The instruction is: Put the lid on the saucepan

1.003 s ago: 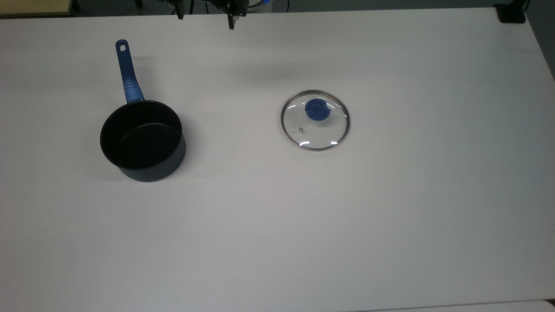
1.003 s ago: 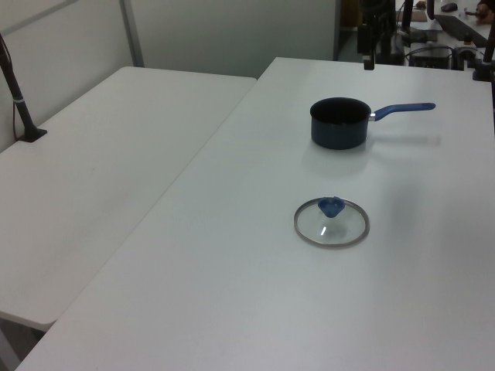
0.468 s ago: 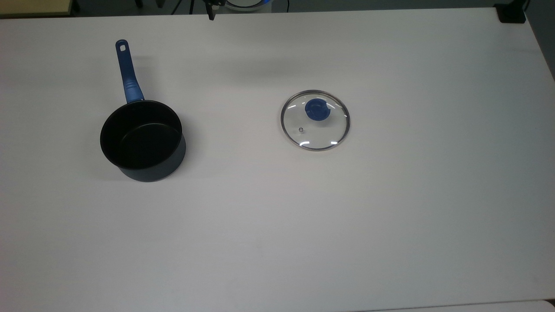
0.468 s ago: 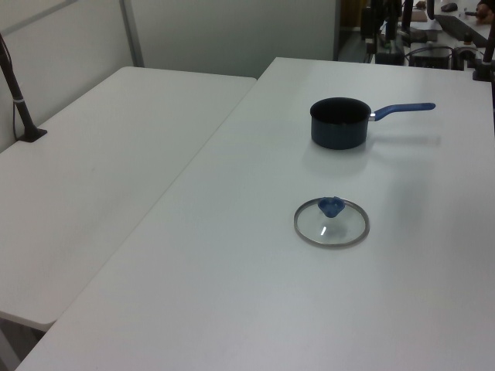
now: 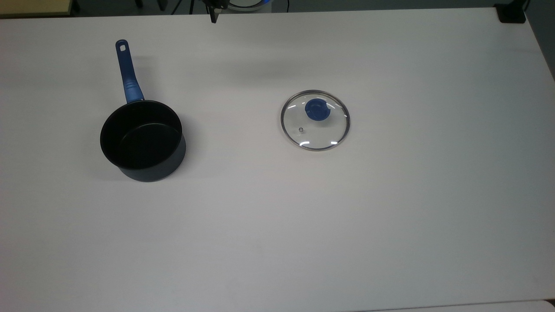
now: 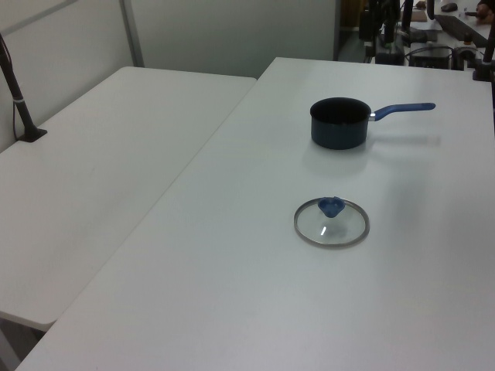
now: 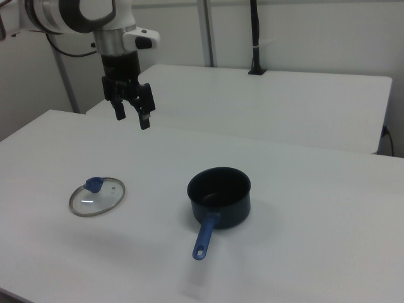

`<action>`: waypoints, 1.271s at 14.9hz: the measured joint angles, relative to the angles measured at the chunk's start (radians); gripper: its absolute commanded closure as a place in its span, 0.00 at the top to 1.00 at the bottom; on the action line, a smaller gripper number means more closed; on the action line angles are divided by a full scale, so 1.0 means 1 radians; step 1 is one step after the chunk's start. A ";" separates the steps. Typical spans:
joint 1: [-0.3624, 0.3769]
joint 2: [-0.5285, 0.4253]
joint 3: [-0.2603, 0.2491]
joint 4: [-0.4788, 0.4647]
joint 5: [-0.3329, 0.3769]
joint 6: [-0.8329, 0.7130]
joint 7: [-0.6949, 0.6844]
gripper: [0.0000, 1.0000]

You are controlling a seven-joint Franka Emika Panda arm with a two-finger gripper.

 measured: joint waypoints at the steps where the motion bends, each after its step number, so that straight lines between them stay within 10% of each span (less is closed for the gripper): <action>1: 0.000 0.002 0.000 0.000 0.000 0.000 0.000 1.00; 19: 0.156 0.150 0.019 -0.012 0.007 0.080 -0.043 1.00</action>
